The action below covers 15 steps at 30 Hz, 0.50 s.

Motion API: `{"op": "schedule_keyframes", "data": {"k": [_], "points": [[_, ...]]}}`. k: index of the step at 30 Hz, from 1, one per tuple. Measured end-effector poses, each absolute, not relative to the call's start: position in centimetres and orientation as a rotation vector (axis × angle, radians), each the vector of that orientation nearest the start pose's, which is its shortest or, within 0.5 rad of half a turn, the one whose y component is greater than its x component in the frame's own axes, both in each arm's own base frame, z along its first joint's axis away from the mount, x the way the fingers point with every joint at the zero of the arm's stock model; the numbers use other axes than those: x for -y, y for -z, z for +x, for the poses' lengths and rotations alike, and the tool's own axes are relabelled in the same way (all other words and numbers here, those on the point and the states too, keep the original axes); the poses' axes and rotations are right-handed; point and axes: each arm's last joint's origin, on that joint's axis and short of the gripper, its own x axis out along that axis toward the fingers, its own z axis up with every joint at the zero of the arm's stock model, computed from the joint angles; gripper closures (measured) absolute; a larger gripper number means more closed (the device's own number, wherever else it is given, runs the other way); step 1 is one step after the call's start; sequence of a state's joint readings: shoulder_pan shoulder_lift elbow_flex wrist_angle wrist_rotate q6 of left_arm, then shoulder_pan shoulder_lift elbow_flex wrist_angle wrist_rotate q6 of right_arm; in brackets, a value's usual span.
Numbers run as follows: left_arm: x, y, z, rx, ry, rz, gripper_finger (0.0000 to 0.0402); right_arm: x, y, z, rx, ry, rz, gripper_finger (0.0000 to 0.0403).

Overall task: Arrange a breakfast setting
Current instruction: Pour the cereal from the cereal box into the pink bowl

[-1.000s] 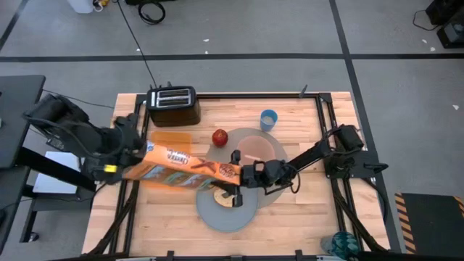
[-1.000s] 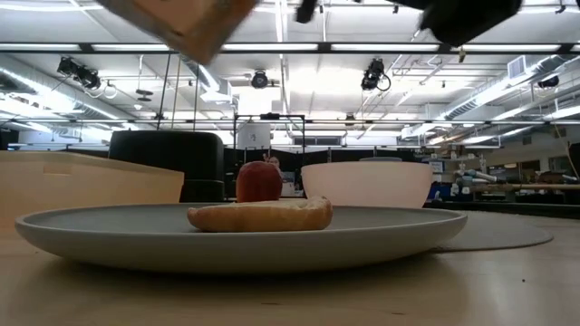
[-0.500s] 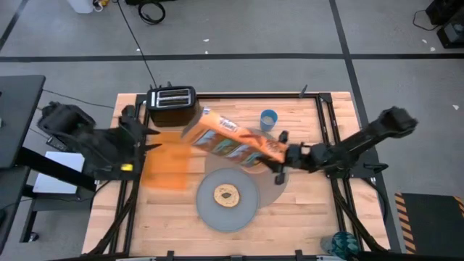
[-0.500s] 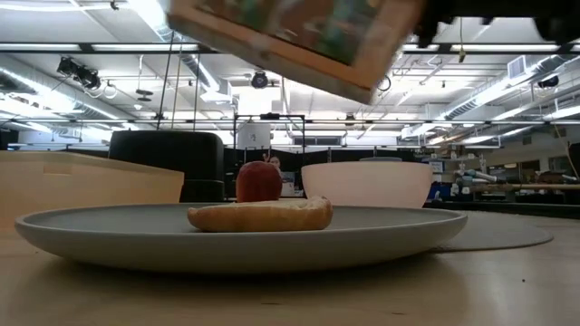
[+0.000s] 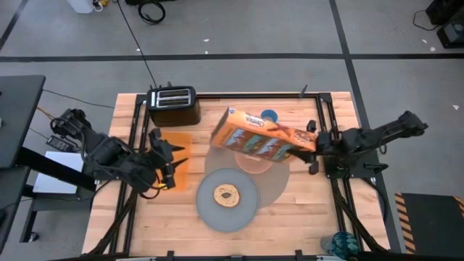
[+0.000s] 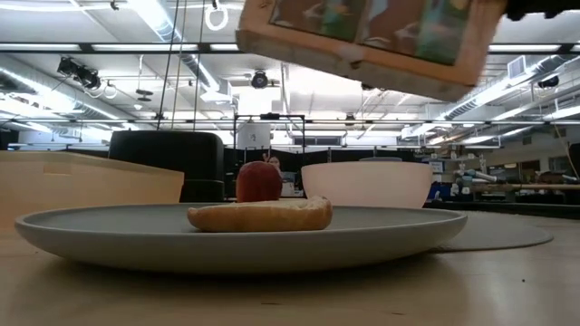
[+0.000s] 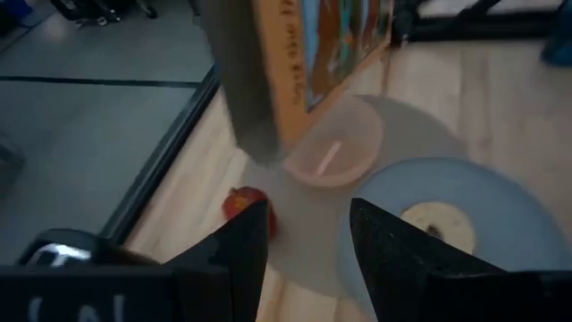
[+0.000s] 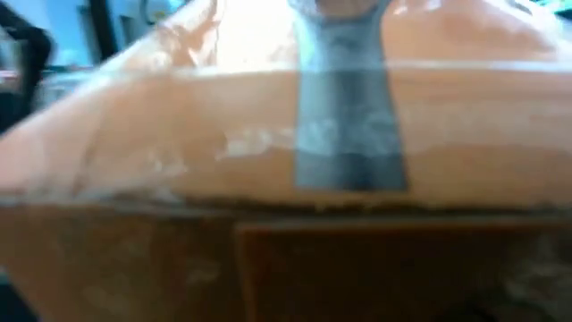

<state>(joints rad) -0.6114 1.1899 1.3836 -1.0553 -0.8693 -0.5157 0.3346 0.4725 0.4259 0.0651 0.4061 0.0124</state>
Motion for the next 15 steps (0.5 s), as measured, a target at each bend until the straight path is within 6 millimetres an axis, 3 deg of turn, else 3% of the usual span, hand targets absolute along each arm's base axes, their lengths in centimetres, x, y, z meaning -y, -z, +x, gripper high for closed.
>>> {"op": "schedule_keyframes", "data": {"k": [7, 15], "points": [[10.7, -38.3, 19.2, -0.448, -0.416, 0.024, 0.0235, -1.6, -28.4, 7.8, -0.079, 0.037, 0.031, 0.0208], [10.3, -36.3, 20.2, -0.405, -0.505, -0.017, 0.0235, -0.7, -29.5, 4.7, -0.194, -0.019, 0.014, 0.0208]]}}
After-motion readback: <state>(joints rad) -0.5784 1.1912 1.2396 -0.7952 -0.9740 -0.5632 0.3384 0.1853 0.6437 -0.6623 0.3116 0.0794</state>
